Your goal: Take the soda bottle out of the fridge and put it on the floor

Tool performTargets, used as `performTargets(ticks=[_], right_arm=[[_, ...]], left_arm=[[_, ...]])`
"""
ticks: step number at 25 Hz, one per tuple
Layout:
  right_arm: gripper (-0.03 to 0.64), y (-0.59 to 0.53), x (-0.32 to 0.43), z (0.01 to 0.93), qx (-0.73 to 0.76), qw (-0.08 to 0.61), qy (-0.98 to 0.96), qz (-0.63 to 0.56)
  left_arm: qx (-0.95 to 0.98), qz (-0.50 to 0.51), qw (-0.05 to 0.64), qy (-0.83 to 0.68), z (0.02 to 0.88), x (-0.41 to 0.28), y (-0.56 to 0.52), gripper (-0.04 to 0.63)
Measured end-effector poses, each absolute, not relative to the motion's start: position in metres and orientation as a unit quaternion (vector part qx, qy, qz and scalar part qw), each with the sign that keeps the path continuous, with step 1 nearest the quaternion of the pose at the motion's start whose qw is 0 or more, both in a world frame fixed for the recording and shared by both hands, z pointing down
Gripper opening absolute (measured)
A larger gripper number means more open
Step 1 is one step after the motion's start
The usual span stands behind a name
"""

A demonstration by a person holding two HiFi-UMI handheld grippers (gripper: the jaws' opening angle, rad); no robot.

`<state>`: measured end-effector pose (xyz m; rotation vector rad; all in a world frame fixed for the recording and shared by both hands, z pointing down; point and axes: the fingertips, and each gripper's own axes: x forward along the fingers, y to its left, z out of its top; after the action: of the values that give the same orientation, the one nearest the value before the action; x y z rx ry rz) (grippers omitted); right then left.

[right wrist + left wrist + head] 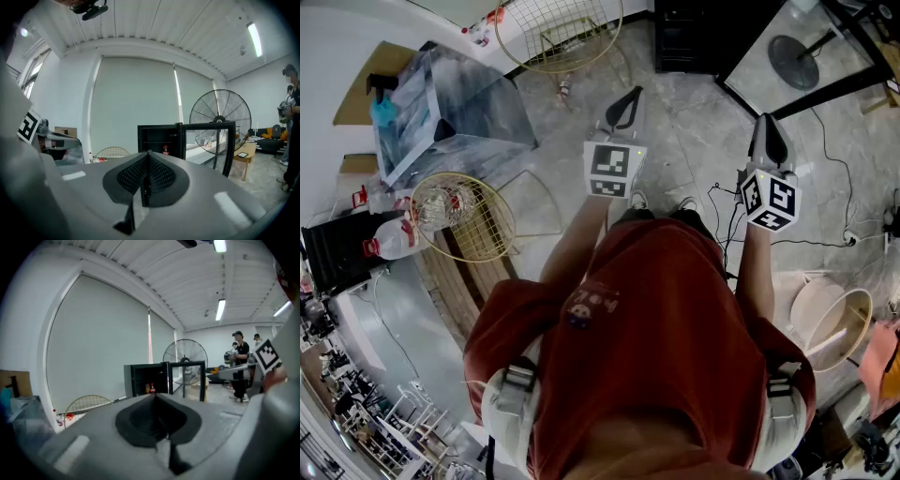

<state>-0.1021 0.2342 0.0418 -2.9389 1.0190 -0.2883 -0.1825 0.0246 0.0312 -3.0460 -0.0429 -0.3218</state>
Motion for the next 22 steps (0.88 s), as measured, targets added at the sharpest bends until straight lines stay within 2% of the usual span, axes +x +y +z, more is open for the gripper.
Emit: performTargets(ticks=[10, 22], right_arm=[[0.000, 0.198, -0.125, 0.047, -0.940, -0.005, 0.323, -0.109], [0.000, 0.166, -0.149, 0.062, -0.948, 0.021, 0.302, -0.102]], left_arm=[[-0.994, -0.100, 0.029, -0.018, 0.028, -0.208, -0.010, -0.002], [-0.994, -0.103, 0.027, -0.029, 0.048, -0.230, -0.056, -0.002]])
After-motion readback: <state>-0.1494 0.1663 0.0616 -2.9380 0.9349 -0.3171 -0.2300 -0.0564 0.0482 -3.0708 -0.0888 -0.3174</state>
